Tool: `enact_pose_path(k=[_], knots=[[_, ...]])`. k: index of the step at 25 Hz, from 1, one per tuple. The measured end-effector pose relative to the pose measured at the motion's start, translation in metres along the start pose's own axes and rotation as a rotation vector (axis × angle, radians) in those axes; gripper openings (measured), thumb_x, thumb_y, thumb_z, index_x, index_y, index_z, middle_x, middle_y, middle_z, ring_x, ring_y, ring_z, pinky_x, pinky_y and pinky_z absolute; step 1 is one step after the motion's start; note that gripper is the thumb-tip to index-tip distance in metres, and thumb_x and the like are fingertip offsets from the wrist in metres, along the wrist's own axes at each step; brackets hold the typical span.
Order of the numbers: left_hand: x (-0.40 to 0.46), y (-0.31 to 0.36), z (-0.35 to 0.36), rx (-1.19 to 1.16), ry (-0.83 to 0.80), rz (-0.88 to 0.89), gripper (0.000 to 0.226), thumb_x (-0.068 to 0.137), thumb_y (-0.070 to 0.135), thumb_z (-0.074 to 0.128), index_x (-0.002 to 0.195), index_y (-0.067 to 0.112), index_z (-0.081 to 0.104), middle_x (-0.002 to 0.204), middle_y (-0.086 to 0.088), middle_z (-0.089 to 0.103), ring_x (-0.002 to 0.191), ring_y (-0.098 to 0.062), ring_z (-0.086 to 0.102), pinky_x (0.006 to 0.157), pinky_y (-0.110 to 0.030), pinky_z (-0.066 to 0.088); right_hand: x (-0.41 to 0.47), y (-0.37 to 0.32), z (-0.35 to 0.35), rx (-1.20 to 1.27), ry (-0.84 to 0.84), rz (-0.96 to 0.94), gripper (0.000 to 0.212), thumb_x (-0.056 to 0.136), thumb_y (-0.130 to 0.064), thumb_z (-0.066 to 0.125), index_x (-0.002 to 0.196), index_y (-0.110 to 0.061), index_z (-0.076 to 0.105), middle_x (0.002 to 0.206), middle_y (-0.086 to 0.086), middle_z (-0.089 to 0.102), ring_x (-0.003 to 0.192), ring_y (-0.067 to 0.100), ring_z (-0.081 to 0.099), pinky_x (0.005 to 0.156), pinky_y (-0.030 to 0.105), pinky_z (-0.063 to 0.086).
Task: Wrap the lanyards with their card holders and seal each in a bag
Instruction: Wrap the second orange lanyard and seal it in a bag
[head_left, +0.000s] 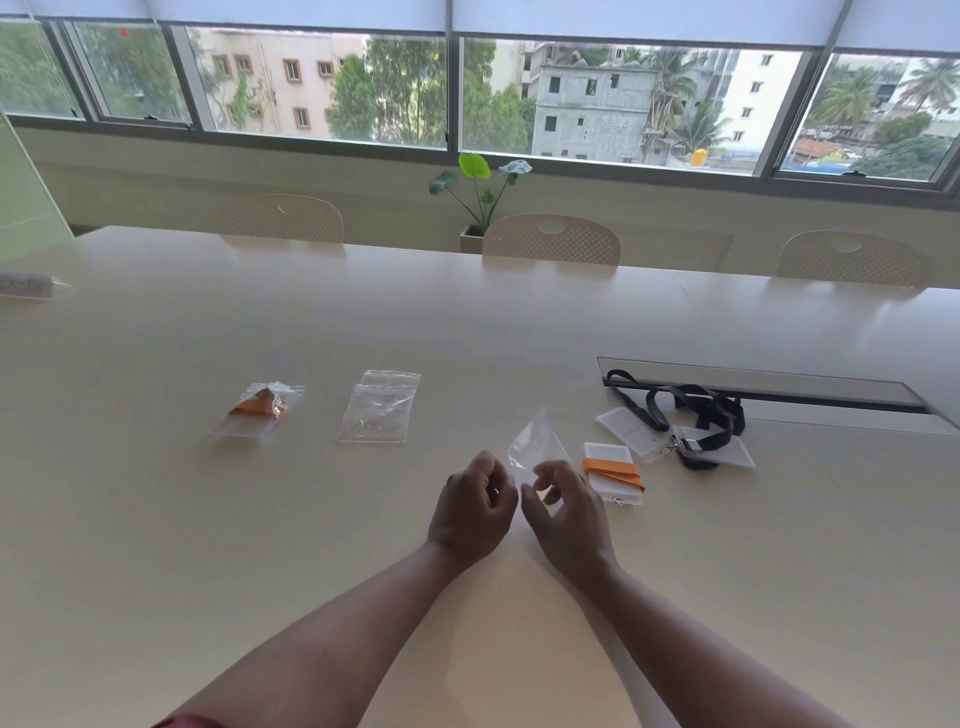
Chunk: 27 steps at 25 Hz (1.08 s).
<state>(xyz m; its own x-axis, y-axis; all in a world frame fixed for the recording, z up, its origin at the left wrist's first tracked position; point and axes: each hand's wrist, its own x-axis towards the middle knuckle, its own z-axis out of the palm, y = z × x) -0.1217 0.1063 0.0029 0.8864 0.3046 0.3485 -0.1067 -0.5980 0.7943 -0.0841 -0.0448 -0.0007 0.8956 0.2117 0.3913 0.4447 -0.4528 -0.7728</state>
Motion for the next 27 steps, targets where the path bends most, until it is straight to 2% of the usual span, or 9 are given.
enact_pose_path(k=[3,6,8,11,15,19,22,24,27], knots=[[-0.0003,-0.0020,0.0008,-0.020,-0.046,0.021,0.022,0.093,0.027,0.061,0.077,0.027,0.045,0.057,0.016,0.054,0.048,-0.007,0.044,0.051,-0.028,0.038,0.0019,-0.0013,0.0010,-0.126,-0.115,0.045,0.020,0.085,-0.039,0.070,0.103,-0.036,0.061,0.085,-0.015,0.064,0.073,0.001,0.060,0.062,0.018,0.044],[-0.0002,-0.0019,0.0010,-0.007,-0.041,0.040,0.022,0.092,0.027,0.061,0.078,0.027,0.044,0.057,0.016,0.053,0.048,-0.008,0.043,0.052,-0.030,0.039,0.0032,-0.0028,0.0017,-0.159,-0.096,0.001,0.007,0.088,-0.036,0.067,0.086,-0.031,0.063,0.079,-0.014,0.062,0.066,0.003,0.057,0.060,0.026,0.045],[0.0001,0.0001,0.0005,0.021,-0.004,0.037,0.024,0.089,0.026,0.061,0.075,0.028,0.041,0.054,0.013,0.050,0.048,-0.008,0.043,0.052,-0.033,0.041,0.0028,-0.0011,0.0026,-0.140,-0.078,-0.030,0.013,0.090,-0.031,0.067,0.079,-0.028,0.062,0.077,-0.014,0.061,0.064,0.005,0.056,0.058,0.029,0.045],[0.0004,0.0017,-0.0002,0.040,0.023,0.003,0.022,0.081,0.031,0.058,0.070,0.030,0.040,0.052,0.012,0.050,0.048,-0.008,0.045,0.052,-0.032,0.043,0.0025,0.0009,0.0029,-0.112,-0.030,-0.012,0.015,0.091,-0.025,0.066,0.077,-0.026,0.062,0.077,-0.012,0.061,0.066,0.007,0.056,0.060,0.028,0.046],[0.0018,-0.0007,-0.0004,0.051,0.043,-0.059,0.020,0.078,0.025,0.061,0.069,0.024,0.044,0.053,0.008,0.053,0.049,-0.011,0.050,0.051,-0.030,0.043,0.0047,0.0028,0.0012,-0.051,0.103,0.028,0.018,0.090,-0.012,0.065,0.076,-0.022,0.061,0.075,-0.009,0.061,0.069,0.009,0.056,0.061,0.024,0.043],[0.0019,0.0008,0.0012,0.096,0.033,-0.070,0.019,0.078,0.025,0.060,0.071,0.023,0.042,0.055,0.005,0.053,0.053,-0.019,0.054,0.053,-0.034,0.048,0.0044,0.0026,-0.0017,0.000,0.183,0.013,0.012,0.094,-0.012,0.065,0.082,-0.017,0.064,0.079,-0.005,0.063,0.071,0.009,0.058,0.065,0.032,0.051],[-0.0009,0.0019,0.0033,0.142,-0.011,-0.015,0.024,0.082,0.032,0.061,0.094,0.027,0.041,0.077,0.010,0.056,0.060,-0.019,0.058,0.061,-0.036,0.052,0.0014,0.0006,-0.0021,-0.009,0.138,-0.052,0.005,0.096,-0.015,0.064,0.093,-0.014,0.068,0.093,-0.003,0.064,0.075,0.012,0.064,0.069,0.036,0.057],[-0.0026,0.0020,0.0040,0.144,-0.023,0.011,0.046,0.085,0.046,0.064,0.118,0.029,0.036,0.094,0.011,0.053,0.064,-0.017,0.058,0.064,-0.035,0.053,-0.0016,-0.0008,-0.0017,-0.065,0.099,-0.090,0.005,0.096,-0.018,0.065,0.096,-0.015,0.069,0.099,-0.003,0.065,0.074,0.015,0.066,0.067,0.038,0.057],[-0.0033,0.0032,0.0029,0.113,-0.014,0.031,0.062,0.086,0.064,0.062,0.129,0.031,0.032,0.094,0.011,0.054,0.063,-0.009,0.059,0.062,-0.032,0.054,-0.0048,-0.0021,-0.0006,-0.189,0.093,-0.113,0.009,0.097,-0.023,0.065,0.098,-0.016,0.070,0.104,-0.002,0.067,0.072,0.024,0.068,0.062,0.040,0.056]])
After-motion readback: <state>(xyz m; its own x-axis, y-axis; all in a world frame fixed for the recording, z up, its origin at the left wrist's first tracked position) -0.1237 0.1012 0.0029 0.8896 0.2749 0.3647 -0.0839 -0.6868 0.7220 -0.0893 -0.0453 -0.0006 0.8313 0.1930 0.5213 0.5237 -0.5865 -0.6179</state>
